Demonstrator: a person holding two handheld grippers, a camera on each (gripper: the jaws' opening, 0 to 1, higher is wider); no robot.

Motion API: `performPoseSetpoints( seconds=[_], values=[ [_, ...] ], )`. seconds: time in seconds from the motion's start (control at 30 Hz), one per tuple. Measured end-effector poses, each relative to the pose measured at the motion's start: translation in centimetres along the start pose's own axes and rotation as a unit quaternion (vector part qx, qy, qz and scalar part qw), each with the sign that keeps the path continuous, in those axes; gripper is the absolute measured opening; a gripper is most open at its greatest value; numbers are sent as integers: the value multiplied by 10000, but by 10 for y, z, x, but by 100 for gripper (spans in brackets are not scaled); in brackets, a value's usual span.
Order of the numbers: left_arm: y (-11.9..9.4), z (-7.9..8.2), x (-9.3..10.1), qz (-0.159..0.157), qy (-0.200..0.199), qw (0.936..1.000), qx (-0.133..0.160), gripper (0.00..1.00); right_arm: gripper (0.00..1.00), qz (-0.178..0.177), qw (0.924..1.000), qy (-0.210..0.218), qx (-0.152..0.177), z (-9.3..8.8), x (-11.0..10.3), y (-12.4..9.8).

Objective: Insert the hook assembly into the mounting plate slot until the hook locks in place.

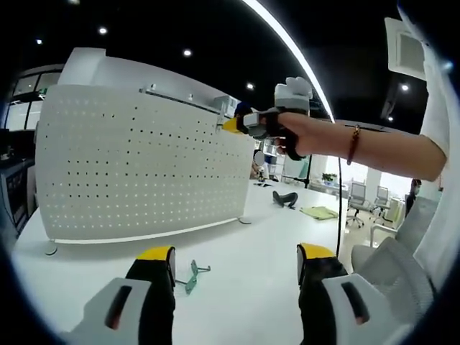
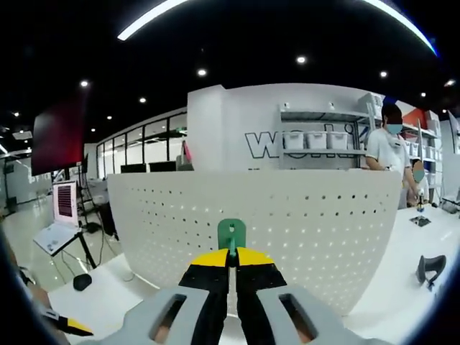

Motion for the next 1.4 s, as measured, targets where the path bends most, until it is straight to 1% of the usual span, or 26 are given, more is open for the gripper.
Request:
performPoseSetpoints(
  seconds=[0.17, 0.4, 0.53, 0.63, 0.77, 1.17, 1.4],
  values=[
    [-1, -2, 0, 11, 2, 10000, -20, 71, 1, -95, 10000, -7, 22, 5, 3, 5],
    [-4, -1, -5, 74, -43, 10000, 2, 71, 1, -324, 9994, 63, 98, 11, 12, 12],
    [-5, -1, -5, 81, -24, 10000, -21, 72, 1, -386, 9991, 97, 124, 13, 15, 15],
    [-6, -2, -7, 100, -41, 9999, -19, 72, 1, -482, 9988, 14, 94, 14, 19, 18],
    [-7, -3, -7, 101, -68, 9999, -39, 72, 1, -509, 9986, 87, 82, 14, 22, 21],
    [-7, -4, -7, 97, -65, 9999, -65, 73, 1, -621, 9980, -80, 27, 16, 27, 33],
    [-9, -4, -10, 125, -29, 9998, -126, 74, 1, -619, 9980, -92, 12, 19, 29, 40]
  ],
)
Point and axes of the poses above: the point that each gripper's makers call its tool centre point, and the gripper's own axes: y roughly forward along the fingers, x roughly to its right, z roughly out of its top, the point moved 6 cm from there along -y, roughly backward along the fingers, and after that the axes turned 10 degrees about -x, right-handed, at the moved point
